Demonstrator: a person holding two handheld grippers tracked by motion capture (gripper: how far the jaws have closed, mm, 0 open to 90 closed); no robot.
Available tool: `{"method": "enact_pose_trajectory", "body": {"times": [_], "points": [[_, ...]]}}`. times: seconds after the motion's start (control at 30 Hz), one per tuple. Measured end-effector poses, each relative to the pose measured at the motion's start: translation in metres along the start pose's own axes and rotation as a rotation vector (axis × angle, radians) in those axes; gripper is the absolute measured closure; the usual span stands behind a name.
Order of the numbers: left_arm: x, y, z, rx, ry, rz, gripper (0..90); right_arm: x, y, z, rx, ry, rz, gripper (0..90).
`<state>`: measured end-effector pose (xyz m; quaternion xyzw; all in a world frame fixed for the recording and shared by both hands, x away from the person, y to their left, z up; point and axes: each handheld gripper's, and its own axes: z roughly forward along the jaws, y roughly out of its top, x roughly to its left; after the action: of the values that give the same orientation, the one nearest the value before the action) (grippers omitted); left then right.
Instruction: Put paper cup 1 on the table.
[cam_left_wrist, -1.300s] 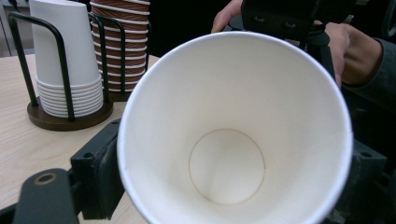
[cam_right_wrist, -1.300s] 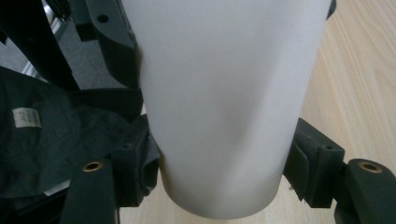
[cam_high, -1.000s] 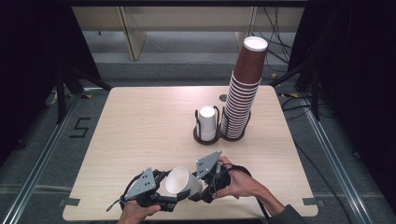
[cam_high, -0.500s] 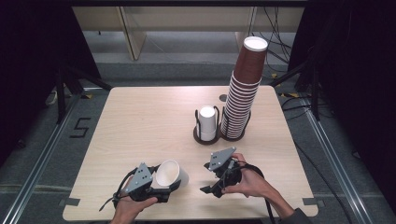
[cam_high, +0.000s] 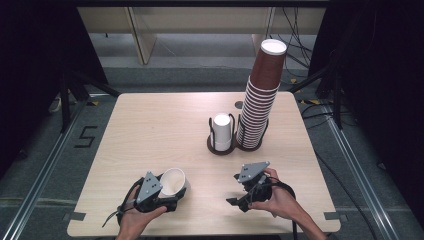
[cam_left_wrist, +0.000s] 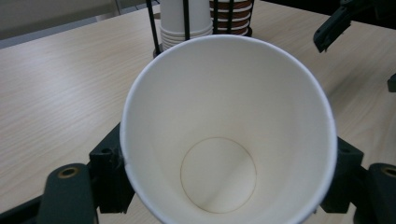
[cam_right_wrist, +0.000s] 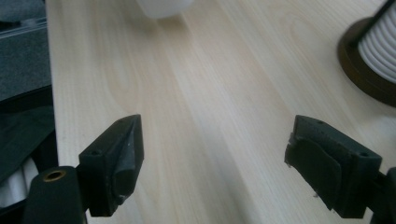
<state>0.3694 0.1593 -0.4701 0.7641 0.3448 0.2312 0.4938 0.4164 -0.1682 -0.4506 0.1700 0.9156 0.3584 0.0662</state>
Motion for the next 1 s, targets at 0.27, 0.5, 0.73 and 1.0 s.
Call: {"method": "enact_pose_trajectory", "body": {"times": [0.27,0.5,0.73,1.0], "points": [[0.009,0.001,0.0,0.019,0.052,-0.01,23.6,-0.007,-0.017,-0.008,-0.009,-0.079,0.084,18.5],[0.022,0.005,0.0,0.021,0.096,-0.044,23.6,-0.008,-0.027,-0.016,-0.011,-0.101,0.096,18.9],[0.037,0.011,0.004,0.024,0.12,-0.069,23.5,-0.011,-0.034,-0.024,-0.022,-0.133,0.135,18.6],[0.056,0.023,0.017,0.058,0.156,-0.09,23.3,-0.013,-0.04,-0.028,-0.026,-0.136,0.13,18.4]]}}
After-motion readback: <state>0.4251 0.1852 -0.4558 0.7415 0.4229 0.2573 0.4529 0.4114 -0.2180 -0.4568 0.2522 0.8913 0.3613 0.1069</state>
